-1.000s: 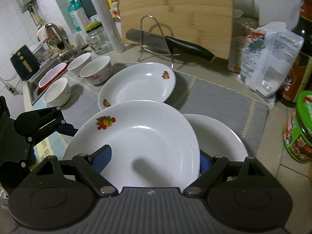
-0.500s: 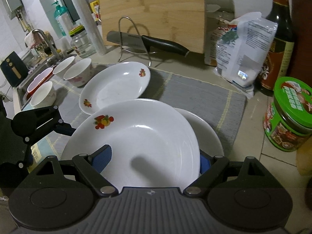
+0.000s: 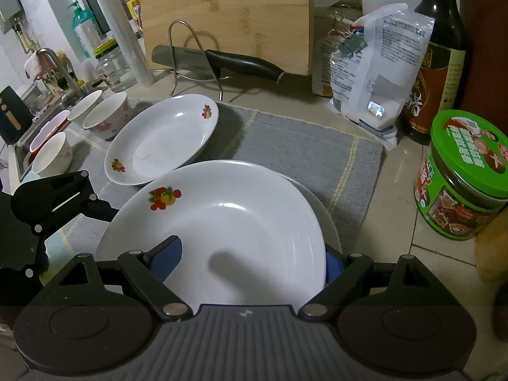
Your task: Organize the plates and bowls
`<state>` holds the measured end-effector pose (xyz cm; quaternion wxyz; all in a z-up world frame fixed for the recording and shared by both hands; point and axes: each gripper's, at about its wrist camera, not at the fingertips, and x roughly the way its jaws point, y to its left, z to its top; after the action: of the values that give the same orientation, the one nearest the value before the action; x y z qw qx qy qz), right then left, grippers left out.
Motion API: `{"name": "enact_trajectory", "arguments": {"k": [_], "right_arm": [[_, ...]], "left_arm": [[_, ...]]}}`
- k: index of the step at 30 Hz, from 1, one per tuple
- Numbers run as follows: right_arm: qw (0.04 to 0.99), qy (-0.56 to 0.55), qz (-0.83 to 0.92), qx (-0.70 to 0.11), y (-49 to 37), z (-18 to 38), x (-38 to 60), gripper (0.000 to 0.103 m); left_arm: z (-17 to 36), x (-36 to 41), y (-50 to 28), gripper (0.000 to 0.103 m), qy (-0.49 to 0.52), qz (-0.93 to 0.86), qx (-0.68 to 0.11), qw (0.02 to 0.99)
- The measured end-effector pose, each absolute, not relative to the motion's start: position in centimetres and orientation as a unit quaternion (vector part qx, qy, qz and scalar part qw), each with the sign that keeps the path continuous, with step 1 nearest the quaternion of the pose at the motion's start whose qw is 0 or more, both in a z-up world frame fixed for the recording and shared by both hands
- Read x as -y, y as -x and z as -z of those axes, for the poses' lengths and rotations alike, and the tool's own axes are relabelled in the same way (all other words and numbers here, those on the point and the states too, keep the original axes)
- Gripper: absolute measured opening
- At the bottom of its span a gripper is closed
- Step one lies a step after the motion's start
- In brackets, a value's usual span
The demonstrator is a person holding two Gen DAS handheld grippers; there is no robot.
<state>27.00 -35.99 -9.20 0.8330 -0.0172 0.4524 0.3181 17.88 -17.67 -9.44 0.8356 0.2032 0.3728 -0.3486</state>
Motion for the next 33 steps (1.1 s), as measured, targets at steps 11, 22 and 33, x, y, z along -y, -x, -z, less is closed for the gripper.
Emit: {"name": "enact_trajectory", "arguments": {"k": [11, 22, 33], "right_arm": [[0.83, 0.027, -0.31, -0.463, -27.4, 9.9, 35.5, 0.092], [0.827, 0.007, -0.301, -0.475, -28.0, 10.1, 35.5, 0.093], [0.822, 0.012, -0.277, -0.497, -28.3, 9.9, 34.7, 0.095]], "left_arm": [[9.5, 17.9, -18.2, 0.102, -0.205, 0.346, -0.383, 0.831], [9.5, 18.1, -18.7, 0.102, -0.204, 0.344, -0.397, 0.826], [9.3, 18.0, -18.9, 0.102, -0.202, 0.342, -0.405, 0.824]]}}
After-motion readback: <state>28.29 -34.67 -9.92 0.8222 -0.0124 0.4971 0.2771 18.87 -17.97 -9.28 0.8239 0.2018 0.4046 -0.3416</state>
